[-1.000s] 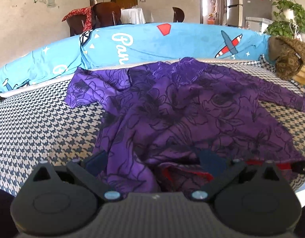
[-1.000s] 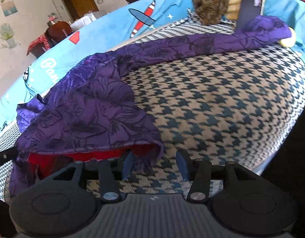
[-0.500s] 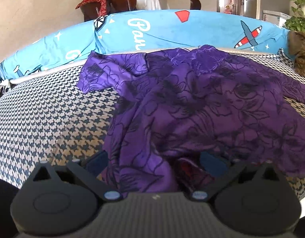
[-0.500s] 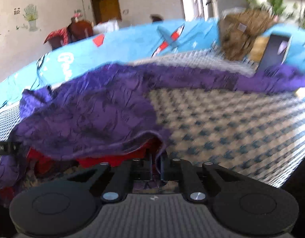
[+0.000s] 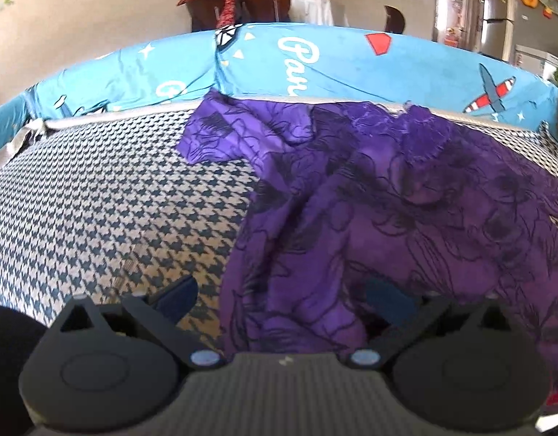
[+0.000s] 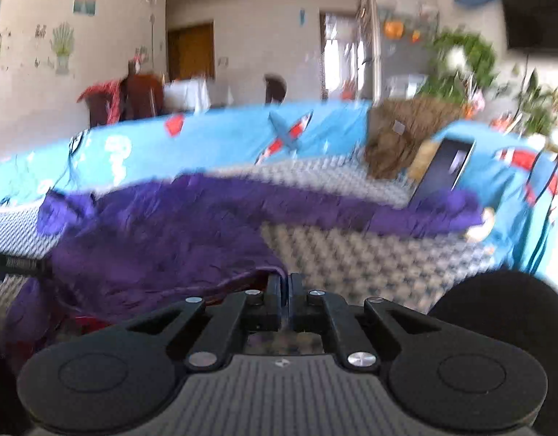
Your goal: Fold clothes
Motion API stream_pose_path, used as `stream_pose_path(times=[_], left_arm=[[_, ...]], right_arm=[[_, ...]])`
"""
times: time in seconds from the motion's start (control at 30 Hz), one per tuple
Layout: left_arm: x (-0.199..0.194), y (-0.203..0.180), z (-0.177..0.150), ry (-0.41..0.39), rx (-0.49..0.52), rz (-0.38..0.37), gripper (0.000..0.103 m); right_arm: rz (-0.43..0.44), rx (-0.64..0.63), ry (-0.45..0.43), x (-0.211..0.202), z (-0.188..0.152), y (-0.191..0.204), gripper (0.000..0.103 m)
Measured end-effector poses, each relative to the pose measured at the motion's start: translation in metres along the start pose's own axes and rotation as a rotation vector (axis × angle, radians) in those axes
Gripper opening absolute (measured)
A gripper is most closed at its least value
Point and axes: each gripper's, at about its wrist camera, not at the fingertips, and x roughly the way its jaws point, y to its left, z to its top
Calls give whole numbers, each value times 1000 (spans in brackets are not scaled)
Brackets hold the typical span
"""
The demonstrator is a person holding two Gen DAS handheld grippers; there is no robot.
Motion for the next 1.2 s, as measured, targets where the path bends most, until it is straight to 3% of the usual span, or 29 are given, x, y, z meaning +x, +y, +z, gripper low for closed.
stream_pose_path(times=[0.13, 0.57, 1.2], left_arm=[[1, 2, 1, 5, -11, 2, 103], [-2, -14, -1, -22, 56, 7, 103], [11, -14, 1, 23, 23, 6, 103]], right_arm=[[-11, 11, 19, -2, -1, -3, 26], [99, 68, 33, 21, 13, -9, 27], [218, 141, 162, 132, 63, -9, 27]])
